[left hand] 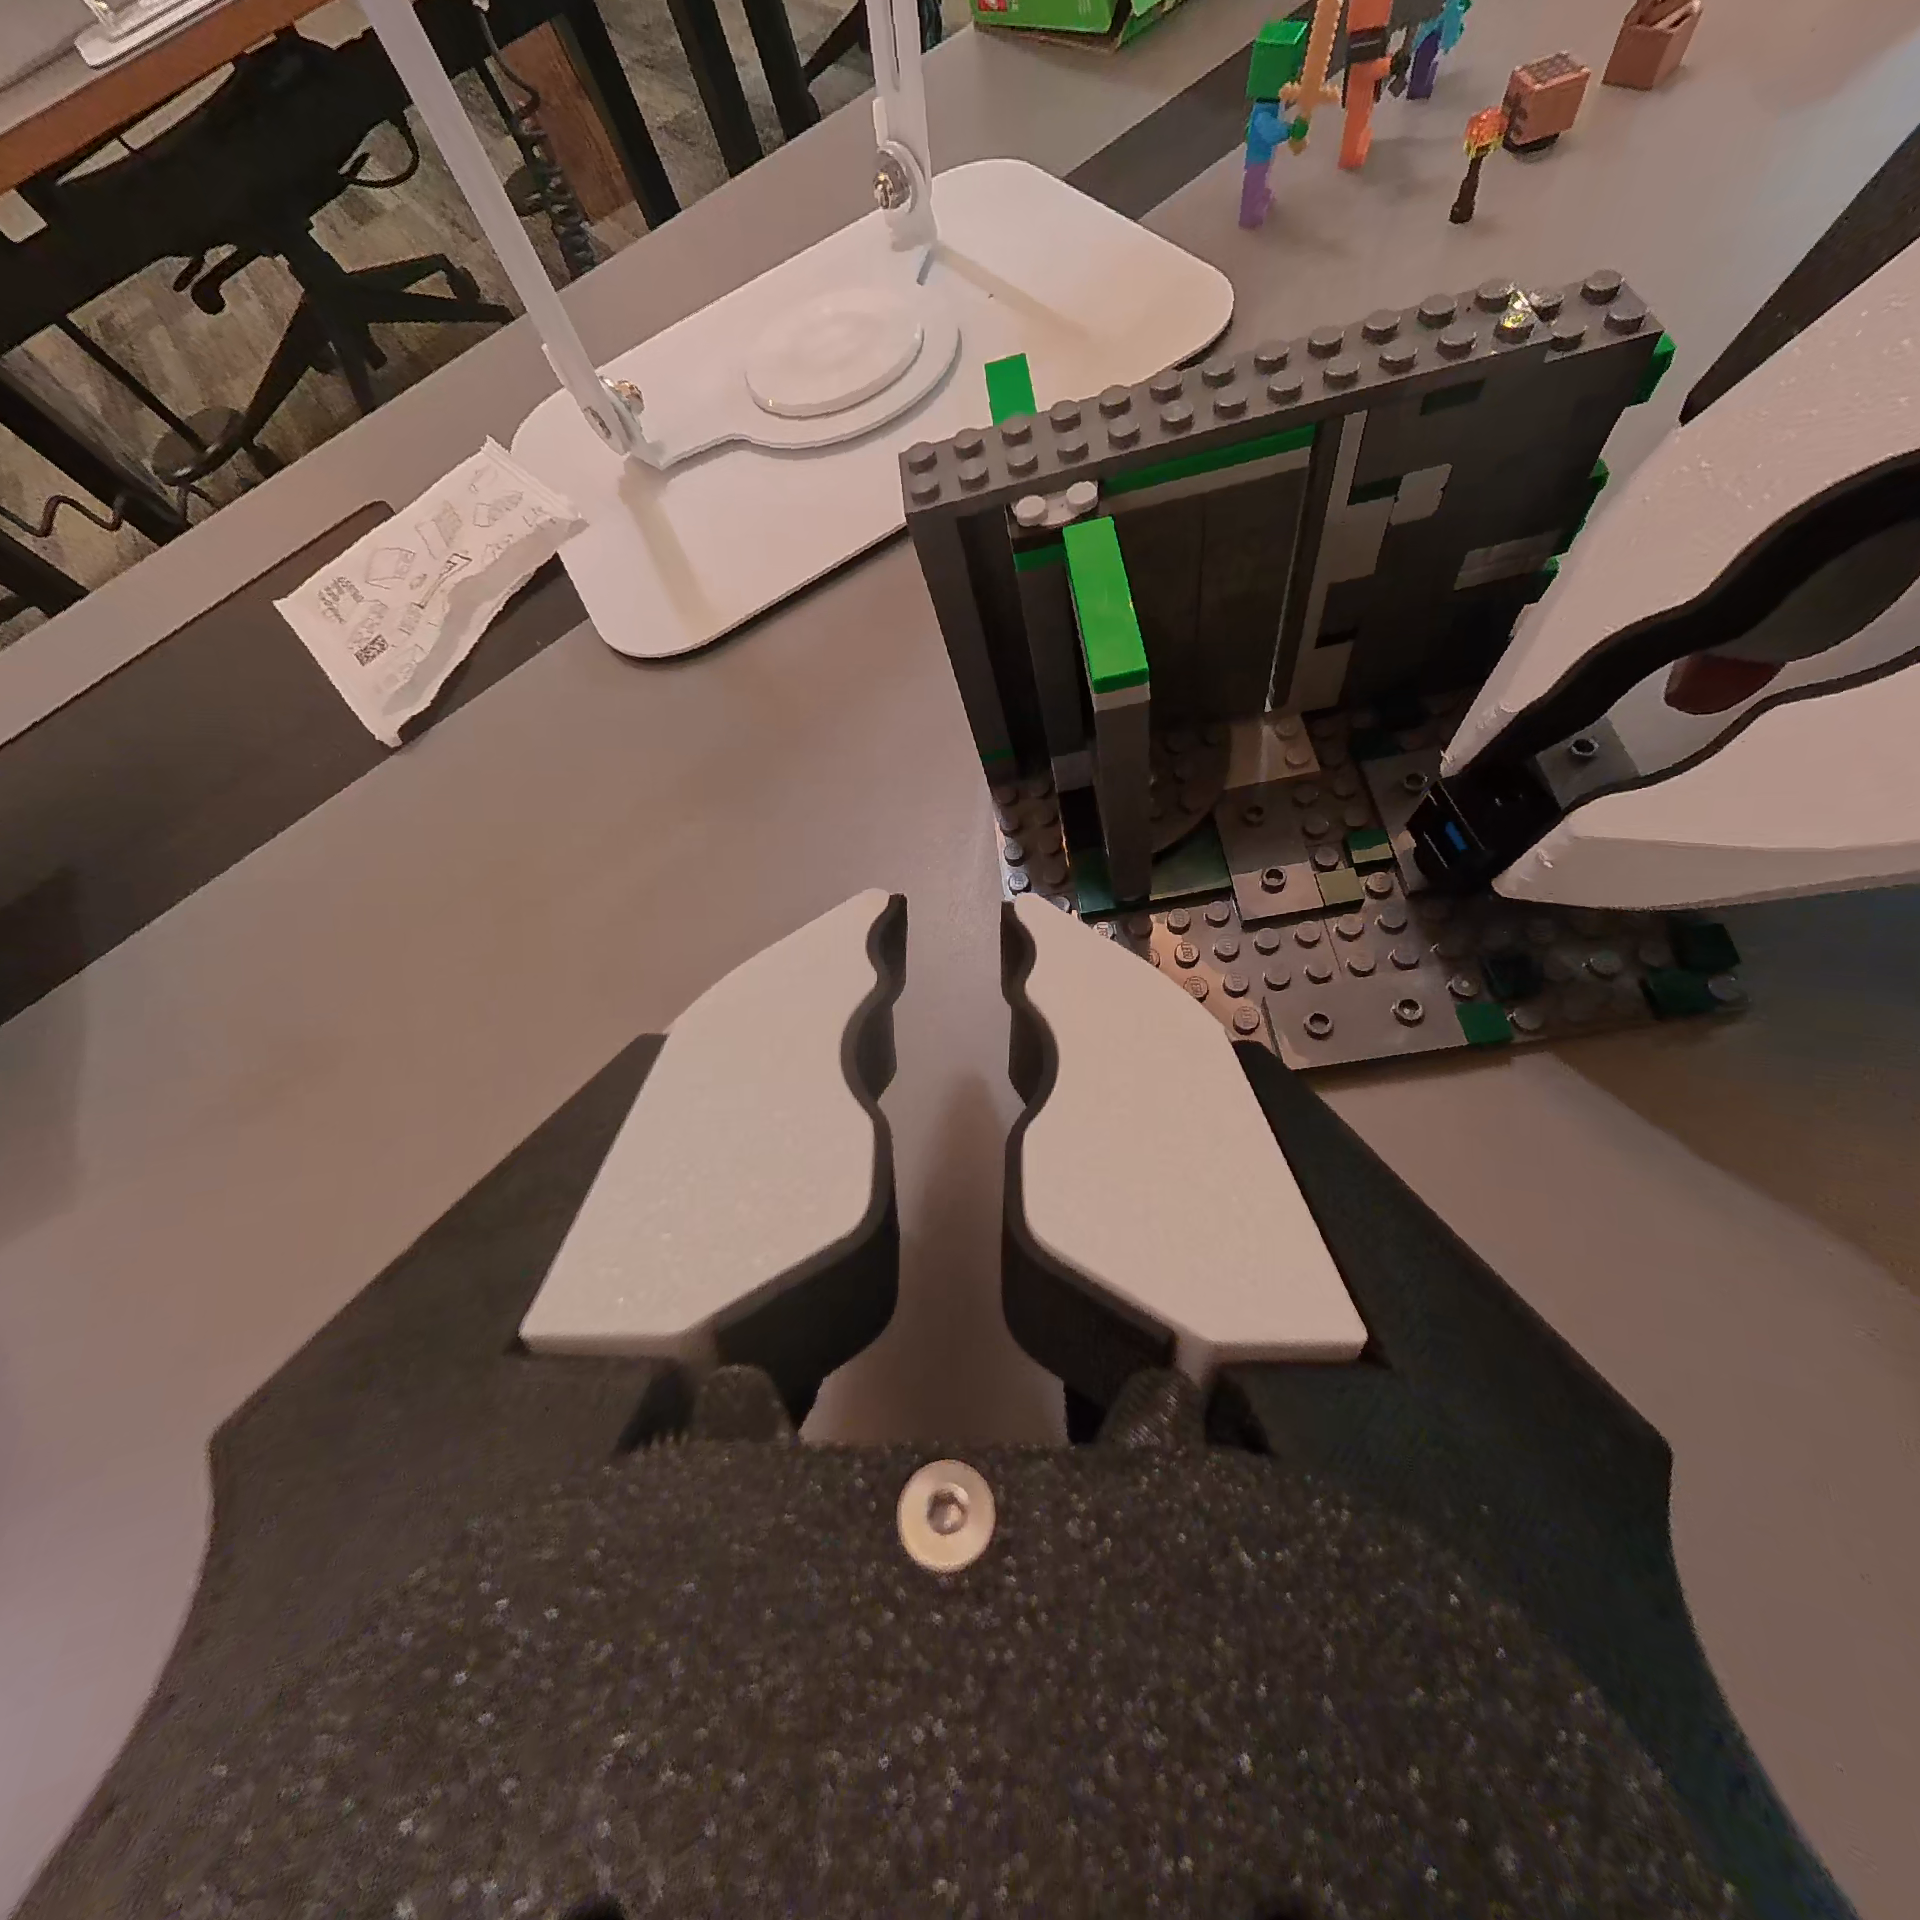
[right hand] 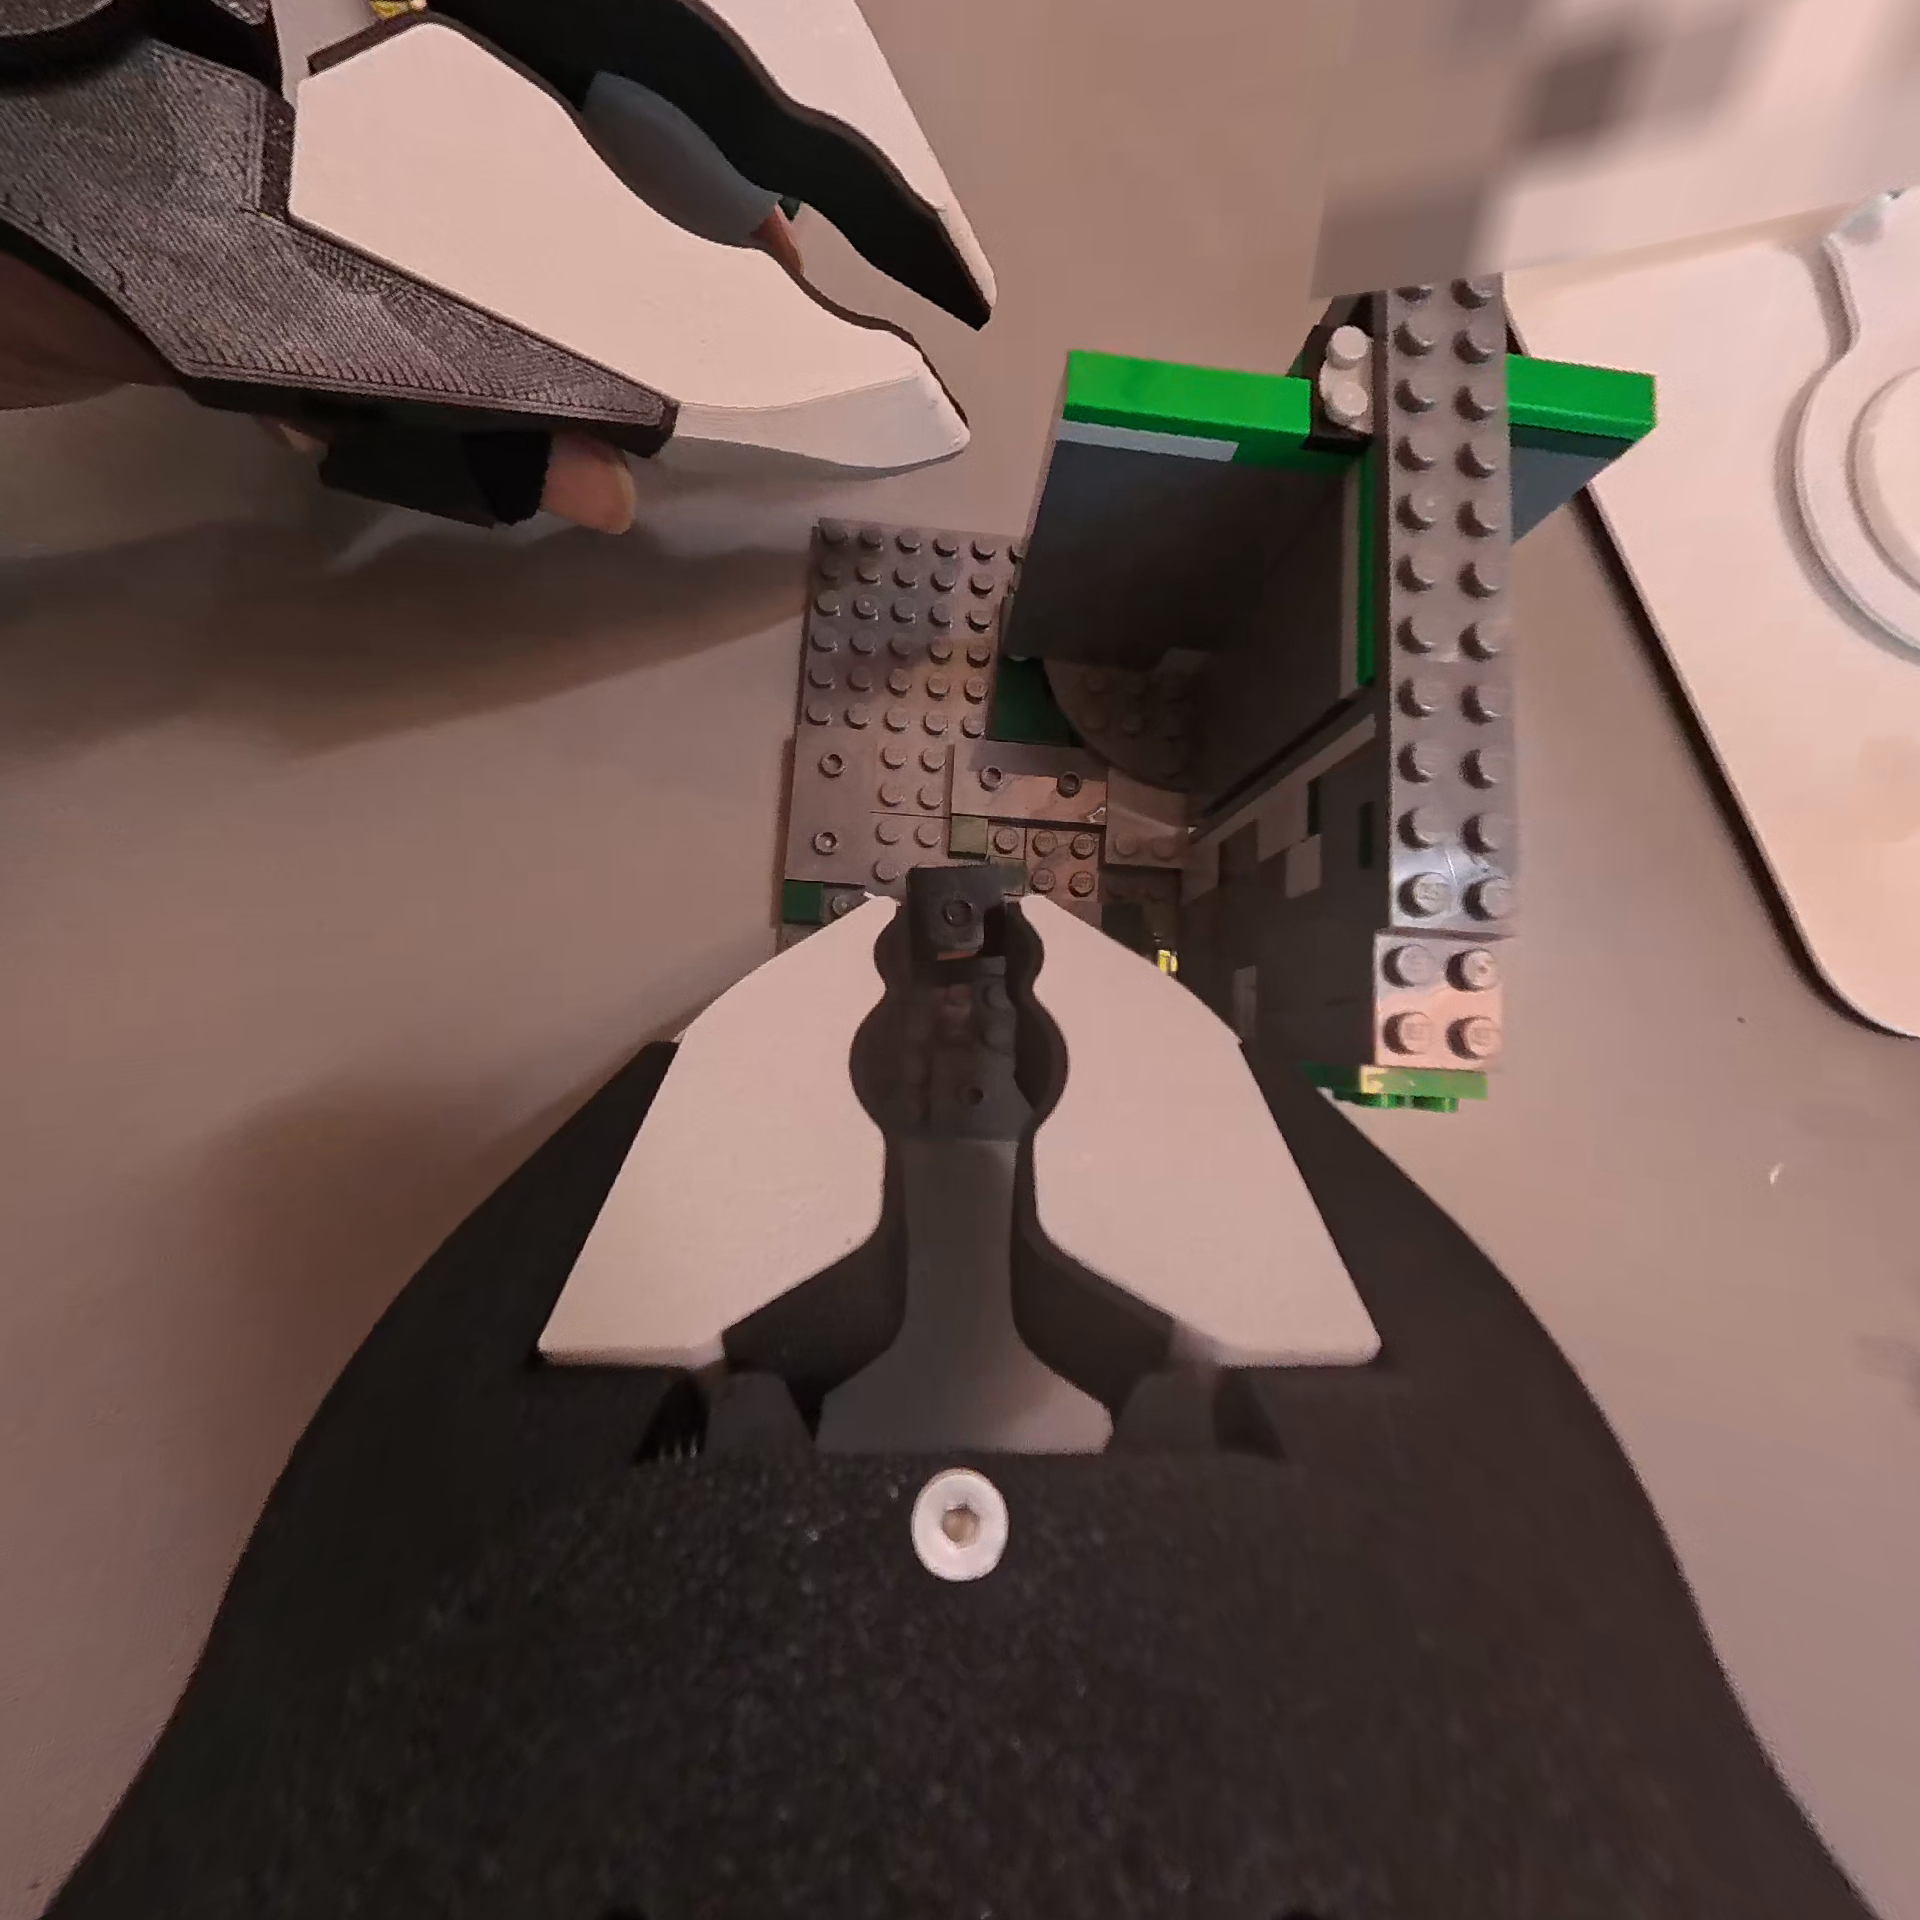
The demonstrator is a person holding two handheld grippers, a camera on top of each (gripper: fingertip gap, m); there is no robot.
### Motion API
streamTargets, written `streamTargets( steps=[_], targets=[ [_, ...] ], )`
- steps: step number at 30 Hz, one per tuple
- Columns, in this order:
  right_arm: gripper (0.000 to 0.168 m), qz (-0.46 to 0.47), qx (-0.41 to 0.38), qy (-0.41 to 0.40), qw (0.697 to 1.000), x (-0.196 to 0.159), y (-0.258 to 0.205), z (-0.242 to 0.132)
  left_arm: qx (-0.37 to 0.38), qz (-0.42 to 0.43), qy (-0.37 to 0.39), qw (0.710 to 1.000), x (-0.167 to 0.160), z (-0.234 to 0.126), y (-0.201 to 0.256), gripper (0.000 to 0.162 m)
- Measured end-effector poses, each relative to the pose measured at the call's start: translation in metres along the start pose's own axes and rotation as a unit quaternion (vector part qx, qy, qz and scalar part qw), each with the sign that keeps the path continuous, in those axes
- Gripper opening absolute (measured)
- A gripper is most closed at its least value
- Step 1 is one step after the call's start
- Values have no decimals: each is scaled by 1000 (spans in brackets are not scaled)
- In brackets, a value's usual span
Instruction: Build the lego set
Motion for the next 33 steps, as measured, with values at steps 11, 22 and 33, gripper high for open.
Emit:
streamTargets(
  steps=[11,22,33],
  targets=[
    [17,8,-9,-2,1000,1,-4,1,2,0,2,1000,1,-1,-1,17],
    [17,16,-6,-4,1000,0,-6,3,4,-2,3,1000,1,-2,-2,17],
    [16,24,2,-3,1000,-1,-5,4,4,-1,1,1000,0,-2,-3,17]
  ],
)
Point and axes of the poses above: each gripper's, where its closed fingertips meet, z out along the fingers, x out of its top, y = z × x across the jaws, the point moved 2 cm from there along -z, back along the fingers
